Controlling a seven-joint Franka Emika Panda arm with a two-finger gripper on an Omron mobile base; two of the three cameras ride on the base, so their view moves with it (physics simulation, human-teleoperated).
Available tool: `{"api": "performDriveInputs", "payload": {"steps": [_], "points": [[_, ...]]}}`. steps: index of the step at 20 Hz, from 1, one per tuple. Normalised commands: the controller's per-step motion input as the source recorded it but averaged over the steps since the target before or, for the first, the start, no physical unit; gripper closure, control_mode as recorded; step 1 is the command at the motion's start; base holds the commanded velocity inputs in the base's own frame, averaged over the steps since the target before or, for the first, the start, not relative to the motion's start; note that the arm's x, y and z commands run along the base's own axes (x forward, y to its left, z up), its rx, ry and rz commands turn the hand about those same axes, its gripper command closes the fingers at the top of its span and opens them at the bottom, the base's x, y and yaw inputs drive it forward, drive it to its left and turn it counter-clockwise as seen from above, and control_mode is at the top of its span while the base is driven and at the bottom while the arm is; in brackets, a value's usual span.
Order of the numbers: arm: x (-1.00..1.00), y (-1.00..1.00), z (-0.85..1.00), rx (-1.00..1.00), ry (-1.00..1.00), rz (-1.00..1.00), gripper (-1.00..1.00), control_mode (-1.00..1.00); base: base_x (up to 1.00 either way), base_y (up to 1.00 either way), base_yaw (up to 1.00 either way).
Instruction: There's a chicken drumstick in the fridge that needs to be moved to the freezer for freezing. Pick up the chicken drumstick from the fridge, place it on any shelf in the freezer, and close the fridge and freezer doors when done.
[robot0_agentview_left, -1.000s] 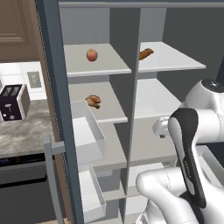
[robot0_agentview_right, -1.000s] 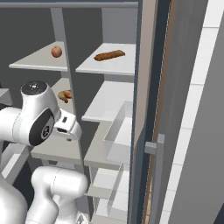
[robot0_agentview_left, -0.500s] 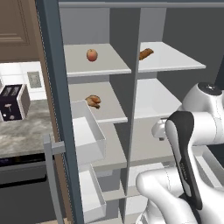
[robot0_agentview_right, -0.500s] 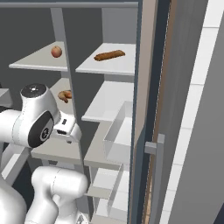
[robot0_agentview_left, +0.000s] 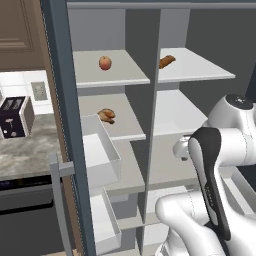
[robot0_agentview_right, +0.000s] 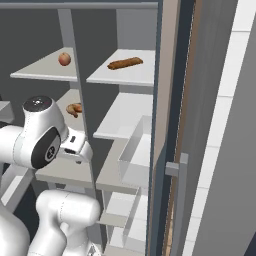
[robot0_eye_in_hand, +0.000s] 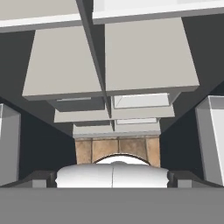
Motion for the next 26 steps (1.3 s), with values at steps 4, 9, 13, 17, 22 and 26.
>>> {"api": "performDriveInputs", "payload": {"steps": [4,9,13,17,22,26], "points": [[0.0,0.0,0.0,0.0,-0.03,0.0,-1.0,-1.0,0.0,0.0,0.0],[0.0,0.05,0.0,0.0,0.0,0.0,-1.0,1.0,0.0,0.03,0.0],[0.0,0.0,0.0,0.0,0.0,0.0,-1.0,1.0,0.0,0.17,-0.02],[0.0,0.0,0.0,0.0,0.0,0.0,-1.0,1.0,-0.02,0.05,-0.03],[0.0,0.0,0.0,0.0,0.0,0.0,-1.0,1.0,-0.16,0.01,-0.06],[0.0,0.0,0.0,0.0,0.0,0.0,-1.0,1.0,-0.4,0.05,-0.05]]}}
